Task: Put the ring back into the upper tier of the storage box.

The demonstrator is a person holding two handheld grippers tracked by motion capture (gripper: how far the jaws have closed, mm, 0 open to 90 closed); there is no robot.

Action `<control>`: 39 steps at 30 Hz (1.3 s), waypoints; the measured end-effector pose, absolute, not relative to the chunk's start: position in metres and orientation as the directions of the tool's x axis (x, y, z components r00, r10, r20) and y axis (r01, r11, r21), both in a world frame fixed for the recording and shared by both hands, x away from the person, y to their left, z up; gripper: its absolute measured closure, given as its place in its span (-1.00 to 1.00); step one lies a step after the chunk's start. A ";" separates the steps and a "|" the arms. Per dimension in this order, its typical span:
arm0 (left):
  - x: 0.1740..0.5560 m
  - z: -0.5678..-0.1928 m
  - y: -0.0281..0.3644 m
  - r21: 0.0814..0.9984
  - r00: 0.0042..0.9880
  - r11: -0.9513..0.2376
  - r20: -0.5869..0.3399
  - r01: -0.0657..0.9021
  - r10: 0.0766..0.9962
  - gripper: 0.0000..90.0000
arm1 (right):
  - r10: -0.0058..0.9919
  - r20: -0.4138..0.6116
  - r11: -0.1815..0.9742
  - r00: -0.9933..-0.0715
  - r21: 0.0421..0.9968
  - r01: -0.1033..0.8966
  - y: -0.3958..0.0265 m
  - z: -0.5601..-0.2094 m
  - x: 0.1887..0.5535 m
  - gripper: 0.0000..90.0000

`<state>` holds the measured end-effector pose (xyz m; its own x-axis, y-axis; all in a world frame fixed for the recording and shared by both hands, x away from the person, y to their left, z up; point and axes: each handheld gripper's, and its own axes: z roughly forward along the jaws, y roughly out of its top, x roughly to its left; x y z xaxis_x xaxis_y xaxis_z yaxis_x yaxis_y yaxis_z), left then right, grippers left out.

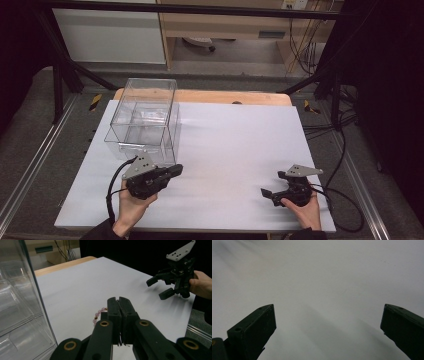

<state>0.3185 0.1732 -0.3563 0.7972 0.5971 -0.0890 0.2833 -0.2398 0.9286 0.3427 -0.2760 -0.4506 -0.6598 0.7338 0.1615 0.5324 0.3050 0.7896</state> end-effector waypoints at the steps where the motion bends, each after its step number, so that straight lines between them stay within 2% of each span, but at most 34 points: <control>1: 0.318 -0.356 0.174 0.930 0.797 -0.237 -0.088 0.281 0.598 0.95 | 0.734 0.161 0.305 -0.660 0.790 0.532 -0.276 -0.451 0.343 -0.99; 39: 0.313 -0.328 0.197 0.965 0.781 -0.140 -0.089 0.221 0.618 0.95 | 0.737 0.164 0.301 -0.656 0.789 0.536 -0.277 -0.451 0.343 -0.99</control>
<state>0.3134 0.1973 -0.3281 0.7812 0.6179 -0.0892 0.2210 -0.1401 0.9651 0.3426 -0.2766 -0.4511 -0.6558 0.7368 0.1642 0.5357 0.3011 0.7889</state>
